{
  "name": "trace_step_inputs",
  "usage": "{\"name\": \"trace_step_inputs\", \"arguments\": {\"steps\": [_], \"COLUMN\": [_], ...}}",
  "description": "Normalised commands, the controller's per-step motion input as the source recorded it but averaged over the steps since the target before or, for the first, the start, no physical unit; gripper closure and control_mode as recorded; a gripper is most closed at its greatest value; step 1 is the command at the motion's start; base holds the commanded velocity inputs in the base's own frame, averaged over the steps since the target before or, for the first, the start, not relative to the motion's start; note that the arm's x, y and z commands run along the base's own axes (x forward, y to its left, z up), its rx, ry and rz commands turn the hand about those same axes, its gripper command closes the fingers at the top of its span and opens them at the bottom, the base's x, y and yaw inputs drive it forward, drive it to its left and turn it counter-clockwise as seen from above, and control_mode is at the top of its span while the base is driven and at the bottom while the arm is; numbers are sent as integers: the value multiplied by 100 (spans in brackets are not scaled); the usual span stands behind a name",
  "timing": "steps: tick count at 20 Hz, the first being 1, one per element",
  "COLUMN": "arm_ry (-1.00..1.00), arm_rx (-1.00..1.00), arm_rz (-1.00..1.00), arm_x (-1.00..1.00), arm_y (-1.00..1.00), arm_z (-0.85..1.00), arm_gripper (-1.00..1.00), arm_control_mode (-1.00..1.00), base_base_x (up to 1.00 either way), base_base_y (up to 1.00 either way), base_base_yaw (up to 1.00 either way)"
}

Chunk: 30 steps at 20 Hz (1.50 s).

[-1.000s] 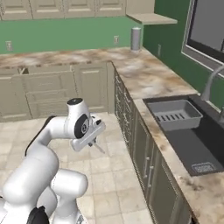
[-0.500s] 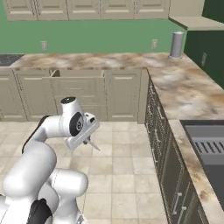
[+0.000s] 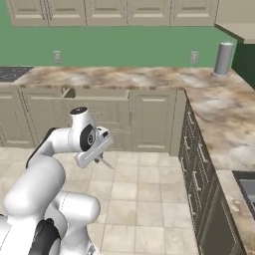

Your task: Organize the utensils by type. Pick up the wooden spoons from the counter and place them in the open cabinet. Then pick up the metallic utensils from the counter and place them in the open drawer.

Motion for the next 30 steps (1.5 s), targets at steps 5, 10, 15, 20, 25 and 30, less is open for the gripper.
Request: {"name": "trace_step_inputs", "arguments": {"steps": [5,10,15,20,25,30], "arm_ry": [0,0,0,0,0,0], "arm_rx": [0,0,0,0,0,0], "arm_rz": [0,0,0,0,0,0], "arm_x": [0,0,0,0,0,0], "arm_y": [0,0,0,0,0,0], "arm_z": [0,0,0,0,0,0], "arm_gripper": [100,100,100,100,100,100], "arm_control_mode": [100,100,100,100,100,100], "base_base_x": [74,79,77,73,70,55], "base_base_y": [58,64,69,72,75,73], "base_base_yaw": [20,16,13,8,-1,-26]}}
